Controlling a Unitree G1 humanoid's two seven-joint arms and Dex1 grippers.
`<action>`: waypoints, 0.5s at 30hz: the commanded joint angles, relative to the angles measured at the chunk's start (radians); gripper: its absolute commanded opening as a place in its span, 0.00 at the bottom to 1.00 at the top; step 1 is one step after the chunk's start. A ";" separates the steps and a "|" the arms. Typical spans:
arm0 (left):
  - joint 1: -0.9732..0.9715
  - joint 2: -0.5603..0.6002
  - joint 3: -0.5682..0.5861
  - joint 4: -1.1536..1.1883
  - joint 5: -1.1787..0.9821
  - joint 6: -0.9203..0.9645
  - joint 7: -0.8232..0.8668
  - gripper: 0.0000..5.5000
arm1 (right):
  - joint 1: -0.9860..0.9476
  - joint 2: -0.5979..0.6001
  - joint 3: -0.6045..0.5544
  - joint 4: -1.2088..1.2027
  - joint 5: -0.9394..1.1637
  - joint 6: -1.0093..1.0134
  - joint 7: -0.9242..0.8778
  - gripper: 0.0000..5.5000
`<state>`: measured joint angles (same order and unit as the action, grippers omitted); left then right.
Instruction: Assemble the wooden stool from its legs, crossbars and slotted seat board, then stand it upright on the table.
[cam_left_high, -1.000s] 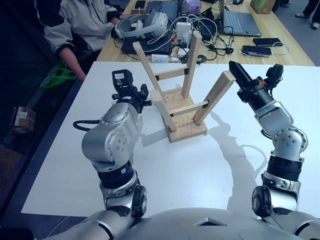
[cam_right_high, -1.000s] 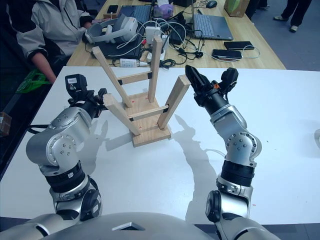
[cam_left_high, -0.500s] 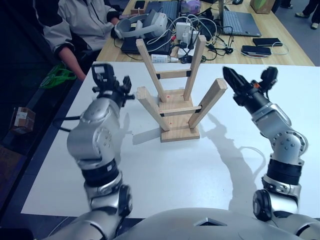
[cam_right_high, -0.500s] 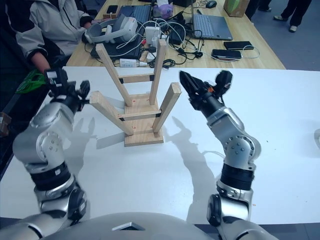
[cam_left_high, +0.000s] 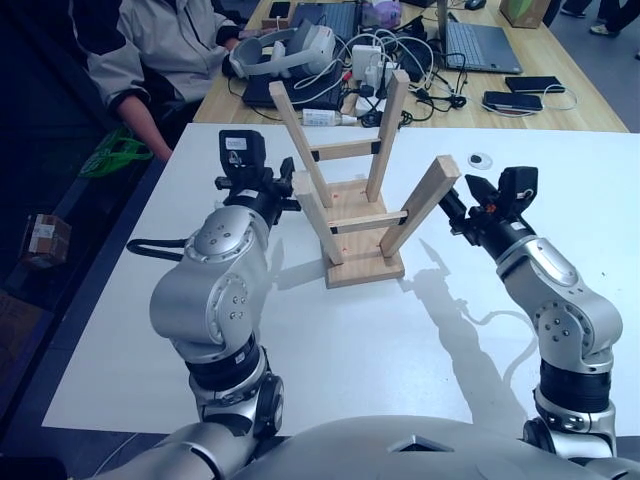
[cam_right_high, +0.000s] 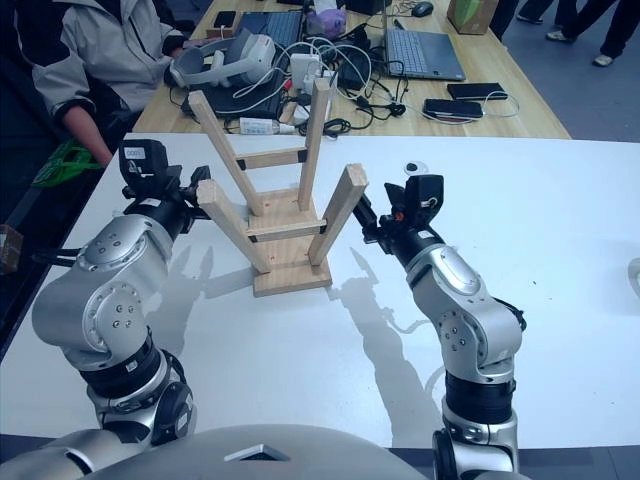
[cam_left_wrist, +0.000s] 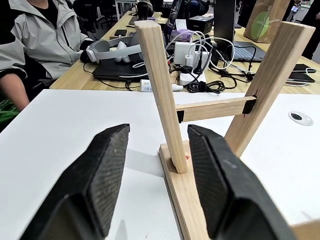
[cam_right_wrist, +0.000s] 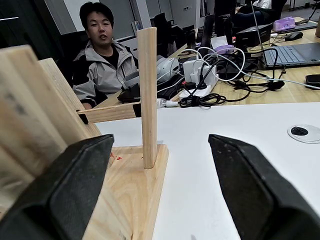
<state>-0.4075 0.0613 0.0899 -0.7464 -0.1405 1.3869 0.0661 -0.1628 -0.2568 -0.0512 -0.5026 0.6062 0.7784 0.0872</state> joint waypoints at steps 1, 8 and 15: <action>-0.043 -0.001 -0.125 0.020 -0.050 0.048 -0.063 0.38 | -0.079 0.010 0.129 -0.050 0.075 0.032 0.153 0.65; 0.007 0.120 -0.088 0.079 -0.014 -0.035 -0.115 0.38 | -0.049 -0.078 0.098 0.071 -0.075 -0.043 0.178 0.65; -0.112 0.240 0.084 0.177 -0.022 -0.244 -0.191 0.38 | -0.140 -0.145 -0.019 0.242 -0.142 -0.138 0.230 0.65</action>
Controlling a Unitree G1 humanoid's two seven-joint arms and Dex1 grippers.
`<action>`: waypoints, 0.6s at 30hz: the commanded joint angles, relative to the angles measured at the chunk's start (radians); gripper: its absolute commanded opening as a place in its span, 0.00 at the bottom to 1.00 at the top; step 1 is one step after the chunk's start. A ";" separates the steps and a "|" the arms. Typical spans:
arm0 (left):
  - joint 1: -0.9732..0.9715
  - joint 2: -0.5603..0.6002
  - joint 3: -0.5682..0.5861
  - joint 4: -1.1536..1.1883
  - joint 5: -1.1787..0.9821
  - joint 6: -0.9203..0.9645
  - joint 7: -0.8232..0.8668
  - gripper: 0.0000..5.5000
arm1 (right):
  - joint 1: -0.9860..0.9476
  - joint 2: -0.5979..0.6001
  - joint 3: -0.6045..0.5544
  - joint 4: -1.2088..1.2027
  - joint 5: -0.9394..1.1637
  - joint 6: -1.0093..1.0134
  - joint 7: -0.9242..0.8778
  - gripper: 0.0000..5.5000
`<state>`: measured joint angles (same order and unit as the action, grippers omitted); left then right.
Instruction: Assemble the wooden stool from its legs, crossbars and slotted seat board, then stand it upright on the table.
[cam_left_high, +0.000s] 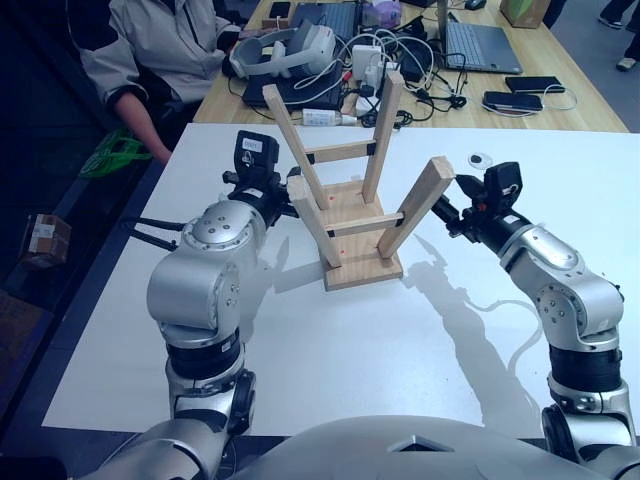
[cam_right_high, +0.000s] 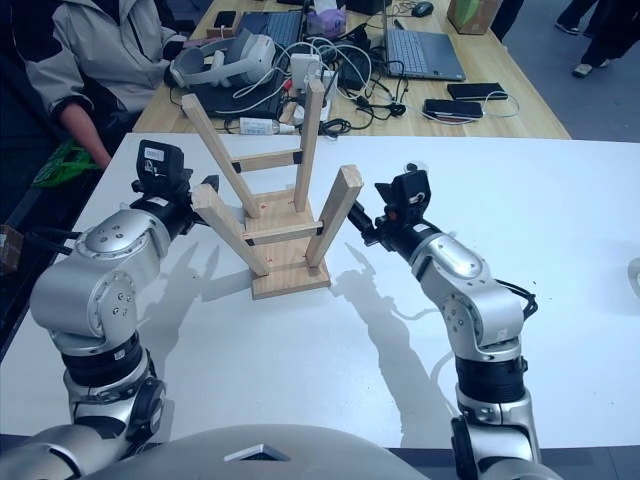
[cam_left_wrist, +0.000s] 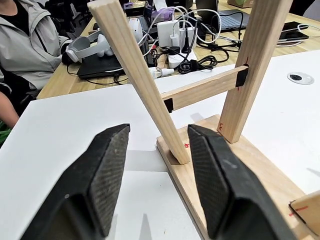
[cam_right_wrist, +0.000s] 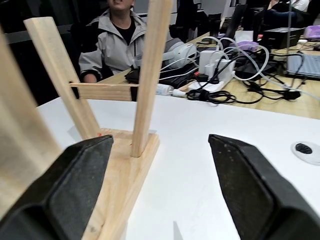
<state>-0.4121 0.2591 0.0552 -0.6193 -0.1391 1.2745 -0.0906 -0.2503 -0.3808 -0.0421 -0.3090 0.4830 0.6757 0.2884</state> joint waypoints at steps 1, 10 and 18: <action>-0.156 0.043 0.183 0.064 -0.054 -0.179 -0.051 0.38 | -0.058 -0.020 -0.031 0.057 -0.020 -0.043 0.035 0.65; -0.193 0.146 0.148 0.036 -0.417 -0.075 -0.255 0.38 | -0.054 0.030 -0.004 0.044 -0.021 -0.054 0.059 0.65; -0.060 0.184 -0.064 0.095 -0.341 -0.113 -0.225 0.38 | -0.052 0.031 0.000 0.039 -0.024 -0.048 0.073 0.65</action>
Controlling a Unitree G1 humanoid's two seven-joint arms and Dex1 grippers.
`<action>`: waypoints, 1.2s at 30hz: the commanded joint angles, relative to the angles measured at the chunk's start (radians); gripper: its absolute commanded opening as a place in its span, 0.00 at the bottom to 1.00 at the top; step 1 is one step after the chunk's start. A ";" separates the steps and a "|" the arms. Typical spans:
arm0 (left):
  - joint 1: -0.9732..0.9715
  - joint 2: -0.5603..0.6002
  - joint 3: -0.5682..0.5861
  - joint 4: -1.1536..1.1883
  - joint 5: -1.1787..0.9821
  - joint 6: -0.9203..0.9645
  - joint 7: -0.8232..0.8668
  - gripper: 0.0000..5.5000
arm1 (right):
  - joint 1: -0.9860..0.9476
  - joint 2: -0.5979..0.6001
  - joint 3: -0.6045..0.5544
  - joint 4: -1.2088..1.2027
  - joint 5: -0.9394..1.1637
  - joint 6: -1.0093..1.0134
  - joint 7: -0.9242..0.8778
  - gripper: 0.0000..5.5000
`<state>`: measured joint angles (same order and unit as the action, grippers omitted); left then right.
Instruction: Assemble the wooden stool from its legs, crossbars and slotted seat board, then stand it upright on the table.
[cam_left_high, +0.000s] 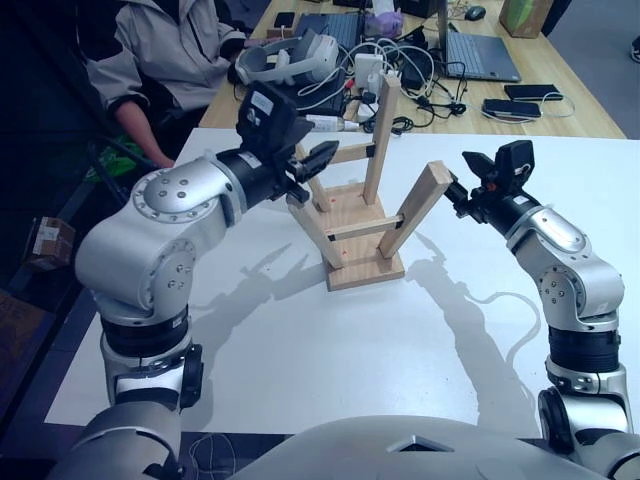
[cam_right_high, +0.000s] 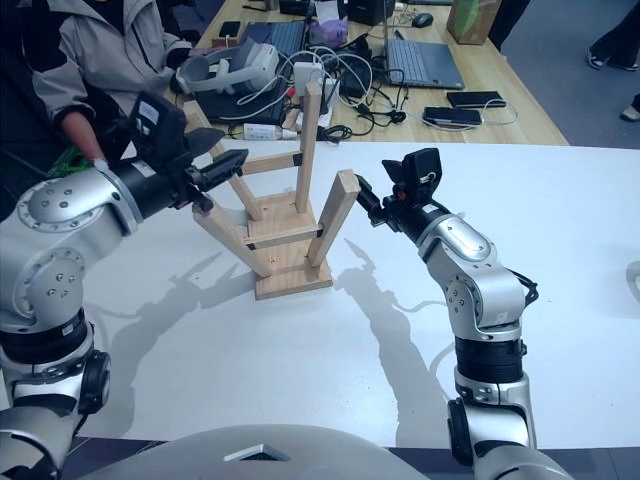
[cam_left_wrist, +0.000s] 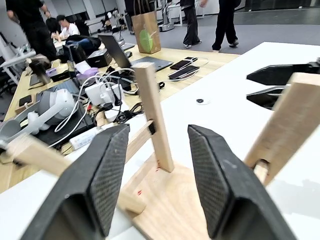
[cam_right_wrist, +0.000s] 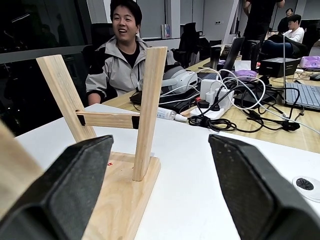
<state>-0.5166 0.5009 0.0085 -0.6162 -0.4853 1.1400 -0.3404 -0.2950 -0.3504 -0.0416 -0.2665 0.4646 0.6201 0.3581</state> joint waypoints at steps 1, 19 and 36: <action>0.016 -0.085 0.022 0.105 0.000 0.004 0.043 0.38 | -0.008 0.000 -0.002 -0.001 -0.007 0.007 0.005 0.65; 0.215 0.090 0.269 0.186 -0.038 -0.101 -0.041 0.38 | -0.162 -0.181 -0.420 -0.015 0.797 0.309 0.243 0.65; 0.194 -0.050 0.143 0.208 -0.007 -0.150 0.048 0.38 | -0.076 -0.047 -0.056 0.224 0.263 0.010 0.108 0.65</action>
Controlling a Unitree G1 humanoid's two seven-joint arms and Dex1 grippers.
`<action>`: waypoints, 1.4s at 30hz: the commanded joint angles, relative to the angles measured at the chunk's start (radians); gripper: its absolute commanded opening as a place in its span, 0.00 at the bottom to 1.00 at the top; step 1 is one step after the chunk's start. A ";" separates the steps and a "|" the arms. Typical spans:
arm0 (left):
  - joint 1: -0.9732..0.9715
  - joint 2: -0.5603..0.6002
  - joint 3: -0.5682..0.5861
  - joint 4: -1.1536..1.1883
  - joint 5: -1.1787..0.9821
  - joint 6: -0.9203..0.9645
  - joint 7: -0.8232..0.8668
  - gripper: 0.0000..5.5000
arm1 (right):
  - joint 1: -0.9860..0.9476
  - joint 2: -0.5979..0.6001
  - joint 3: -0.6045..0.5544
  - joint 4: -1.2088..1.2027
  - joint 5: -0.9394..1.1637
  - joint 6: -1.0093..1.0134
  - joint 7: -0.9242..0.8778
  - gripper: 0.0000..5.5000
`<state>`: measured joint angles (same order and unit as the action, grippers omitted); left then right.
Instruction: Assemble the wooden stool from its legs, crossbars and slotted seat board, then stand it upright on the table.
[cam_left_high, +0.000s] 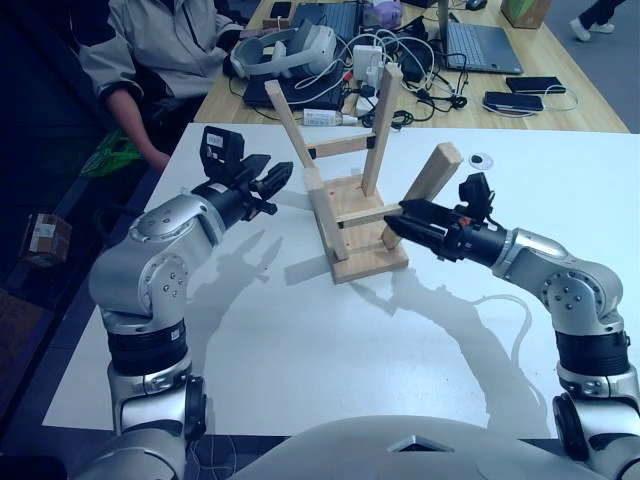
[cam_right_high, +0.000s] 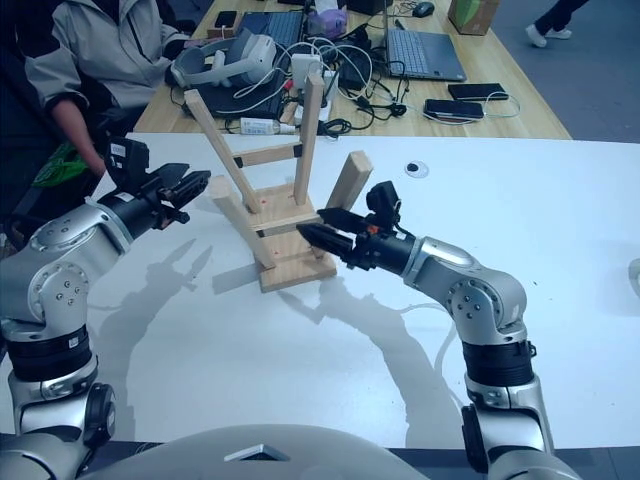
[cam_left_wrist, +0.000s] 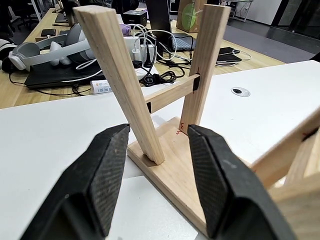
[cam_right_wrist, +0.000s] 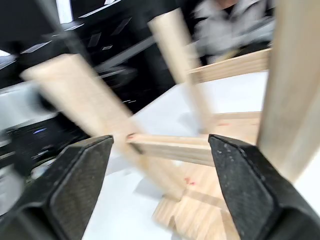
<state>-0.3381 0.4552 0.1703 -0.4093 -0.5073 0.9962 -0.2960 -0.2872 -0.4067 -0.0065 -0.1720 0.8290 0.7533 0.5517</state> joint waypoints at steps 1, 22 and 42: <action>0.018 -0.006 -0.023 0.002 0.017 -0.009 0.005 0.38 | -0.103 0.007 -0.112 0.169 -0.134 -0.160 -0.105 0.65; 0.120 -0.015 -0.153 0.024 0.080 -0.054 -0.019 0.38 | -0.077 0.018 0.102 0.368 -0.429 -0.351 0.201 0.65; 0.102 -0.004 -0.176 0.030 0.129 -0.064 -0.045 0.38 | -0.114 0.177 -0.017 0.330 -0.291 -0.075 0.134 0.28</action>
<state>-0.2198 0.4367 -0.0026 -0.3808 -0.3881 0.9309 -0.3376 -0.3970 -0.2581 0.0017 0.1702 0.4872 0.6002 0.7145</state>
